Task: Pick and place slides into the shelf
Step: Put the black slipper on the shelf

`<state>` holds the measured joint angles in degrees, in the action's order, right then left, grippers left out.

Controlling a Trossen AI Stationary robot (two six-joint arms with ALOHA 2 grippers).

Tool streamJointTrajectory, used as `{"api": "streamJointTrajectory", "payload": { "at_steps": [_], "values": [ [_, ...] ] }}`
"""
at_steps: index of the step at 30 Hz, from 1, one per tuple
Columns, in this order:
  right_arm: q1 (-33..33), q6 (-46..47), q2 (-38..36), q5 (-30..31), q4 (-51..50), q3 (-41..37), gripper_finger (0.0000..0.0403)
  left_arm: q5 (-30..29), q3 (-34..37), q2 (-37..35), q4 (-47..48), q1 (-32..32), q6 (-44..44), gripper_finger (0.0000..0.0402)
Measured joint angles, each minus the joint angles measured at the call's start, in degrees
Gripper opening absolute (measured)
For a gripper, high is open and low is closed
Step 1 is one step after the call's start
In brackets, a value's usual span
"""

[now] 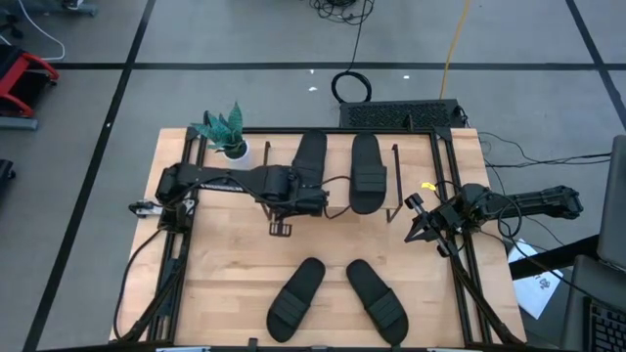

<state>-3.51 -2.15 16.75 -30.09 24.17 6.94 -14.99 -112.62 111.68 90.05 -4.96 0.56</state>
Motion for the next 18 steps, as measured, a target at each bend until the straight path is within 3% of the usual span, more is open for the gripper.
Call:
{"api": "streamJointTrajectory", "payload": {
  "at_steps": [7,18],
  "values": [
    [0.0,0.0,0.0,0.1,0.0,0.0,0.0000,-1.5,5.1,0.0,-1.3,0.1,-0.9,0.0000],
    [0.0,-0.1,0.0,0.2,0.0,0.0,0.0000,-3.1,5.3,0.0,-6.1,0.8,-4.8,0.0000]
  ]
}}
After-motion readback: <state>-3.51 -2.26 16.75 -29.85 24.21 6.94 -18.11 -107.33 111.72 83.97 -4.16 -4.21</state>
